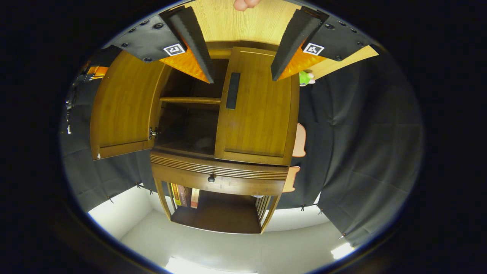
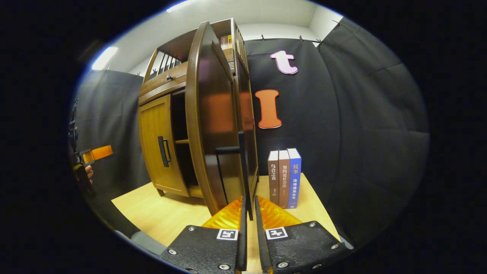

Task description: Open the right door of the double-door shoe cabinet with the right hand, and open the left door with the left hand.

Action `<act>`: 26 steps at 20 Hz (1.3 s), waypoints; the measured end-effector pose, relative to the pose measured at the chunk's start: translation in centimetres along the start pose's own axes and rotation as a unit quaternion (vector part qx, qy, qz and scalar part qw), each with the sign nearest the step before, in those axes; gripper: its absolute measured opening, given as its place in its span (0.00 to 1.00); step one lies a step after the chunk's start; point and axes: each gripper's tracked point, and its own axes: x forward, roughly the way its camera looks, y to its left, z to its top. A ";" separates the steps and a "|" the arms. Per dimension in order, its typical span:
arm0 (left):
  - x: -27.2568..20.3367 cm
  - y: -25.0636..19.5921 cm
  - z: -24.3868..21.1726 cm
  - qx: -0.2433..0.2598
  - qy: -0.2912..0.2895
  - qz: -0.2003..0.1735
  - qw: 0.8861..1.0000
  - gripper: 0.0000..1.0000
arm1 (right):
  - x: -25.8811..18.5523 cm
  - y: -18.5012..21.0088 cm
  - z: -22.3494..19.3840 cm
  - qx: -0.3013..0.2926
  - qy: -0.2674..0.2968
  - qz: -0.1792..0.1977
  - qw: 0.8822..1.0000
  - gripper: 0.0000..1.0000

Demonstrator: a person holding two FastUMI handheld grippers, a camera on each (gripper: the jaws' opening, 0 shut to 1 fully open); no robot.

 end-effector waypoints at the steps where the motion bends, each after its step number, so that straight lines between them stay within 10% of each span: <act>1: 0.3 0.0 -0.2 0.001 0.002 -0.001 1.000 0.94 | -0.5 0.1 0.1 -0.005 -0.003 -0.009 1.000 0.12; 16: 2.0 0.8 -0.5 0.026 0.003 0.007 1.000 0.96 | -1.4 12.4 6.4 -0.018 -0.067 0.032 0.997 0.12; 17: 1.9 0.8 -0.4 0.028 0.002 0.009 1.000 0.94 | -0.9 12.3 6.3 -0.019 -0.064 0.025 0.997 0.00; 18: 1.9 1.0 -0.4 0.031 0.002 0.010 0.999 0.94 | -0.8 12.6 6.2 -0.018 -0.062 0.022 0.998 0.27; 20: 1.7 1.2 -0.3 0.037 0.001 0.015 0.999 0.94 | -0.2 12.7 5.8 -0.012 -0.057 0.021 0.998 0.18; 25: 1.8 1.2 -0.3 0.036 0.000 0.013 0.999 0.94 | 0.4 12.2 5.4 0.010 -0.053 0.012 0.998 0.87; 26: 1.6 1.1 -0.3 0.032 0.001 0.010 0.999 0.95 | 0.3 12.0 5.5 0.014 -0.055 0.008 0.998 0.80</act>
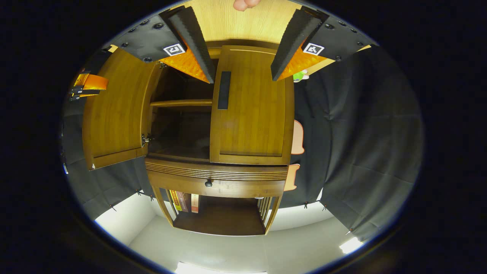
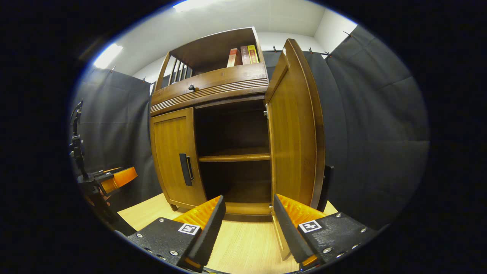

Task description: Open the right door of the double-door shoe cabinet with the right hand, and open the left door with the left hand.

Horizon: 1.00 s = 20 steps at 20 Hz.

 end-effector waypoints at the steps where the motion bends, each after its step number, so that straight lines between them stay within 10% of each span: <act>1: 0.0 -0.1 0.1 -0.004 -0.001 -0.003 1.000 0.95 | -0.1 -0.2 0.2 0.002 -0.004 -0.004 1.000 0.96; 20: 15.2 -6.0 -1.7 0.024 0.014 -0.087 0.996 0.95 | -1.8 0.4 1.8 -0.008 -0.013 -0.007 1.000 0.92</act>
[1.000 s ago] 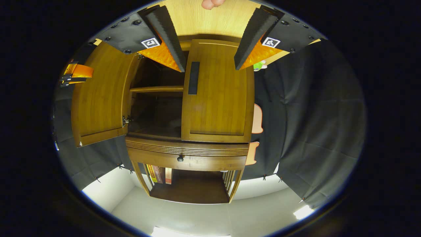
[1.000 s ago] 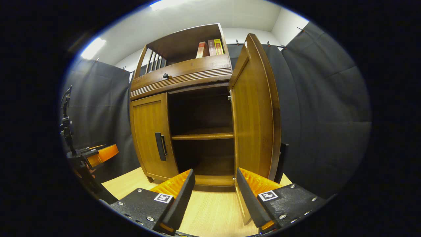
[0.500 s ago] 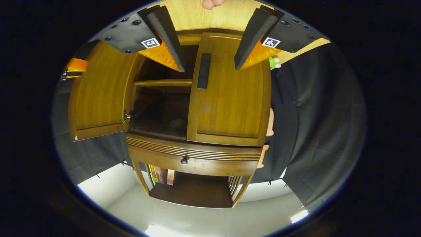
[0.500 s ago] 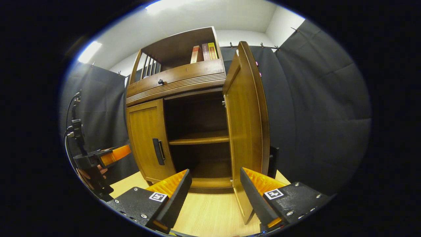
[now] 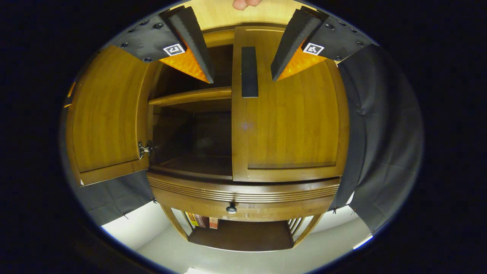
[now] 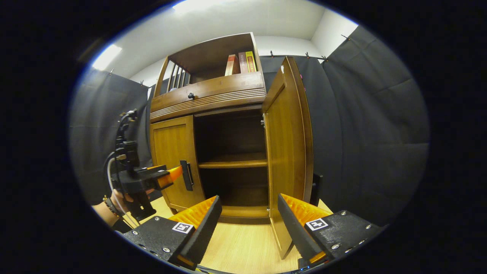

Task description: Open the right door of the double-door shoe cabinet with the right hand, and open the left door with the left hand.

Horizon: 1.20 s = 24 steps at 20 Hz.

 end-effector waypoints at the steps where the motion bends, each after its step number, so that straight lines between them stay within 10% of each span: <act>1: 1.1 0.2 -0.3 0.005 0.002 0.004 1.000 0.95 | -0.1 0.0 -0.1 0.001 0.001 -0.001 1.000 0.92; 24: 7.8 3.9 -4.9 -0.027 0.044 0.019 0.998 0.83 | 0.9 -0.6 0.7 0.009 -0.003 -0.005 1.000 0.92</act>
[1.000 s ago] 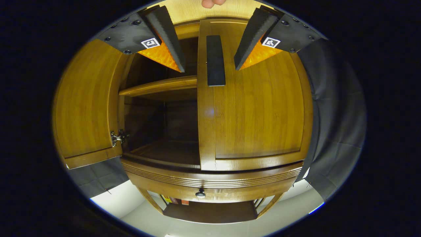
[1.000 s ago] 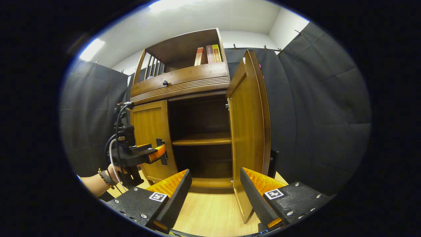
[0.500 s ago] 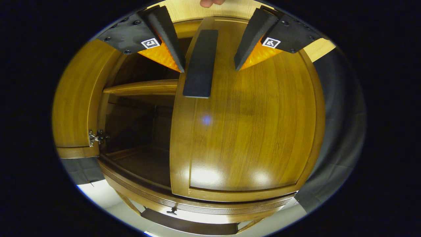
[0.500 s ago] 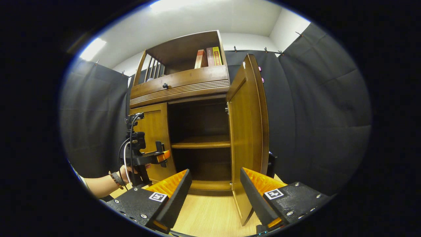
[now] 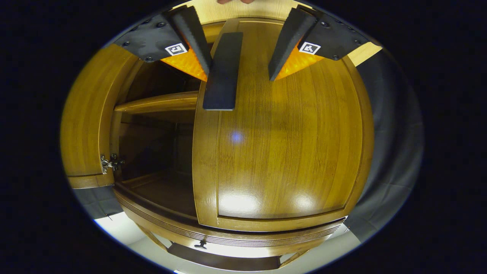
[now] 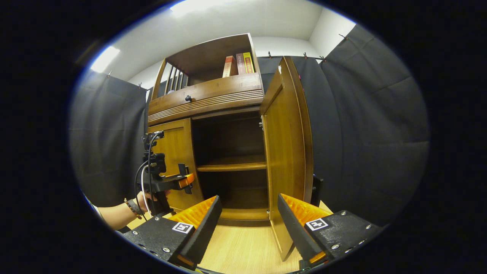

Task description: Open the right door of the double-door shoe cabinet with the right hand, and open the left door with the left hand.

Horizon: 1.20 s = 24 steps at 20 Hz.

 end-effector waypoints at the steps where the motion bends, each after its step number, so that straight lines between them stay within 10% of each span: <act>1: 0.0 -0.3 0.0 -0.002 -0.001 -0.003 1.000 0.82 | 0.0 0.0 -0.1 0.000 0.001 -0.001 1.000 0.92; 8: 0.0 -1.8 -0.1 -0.008 -0.002 -0.020 1.000 0.43 | -0.3 -0.3 -0.1 -0.003 0.003 -0.006 1.000 0.92; 24: -10.1 0.7 -0.5 -0.018 0.007 0.014 1.000 0.38 | -1.5 -0.2 -2.9 -0.020 0.033 -0.018 0.999 0.92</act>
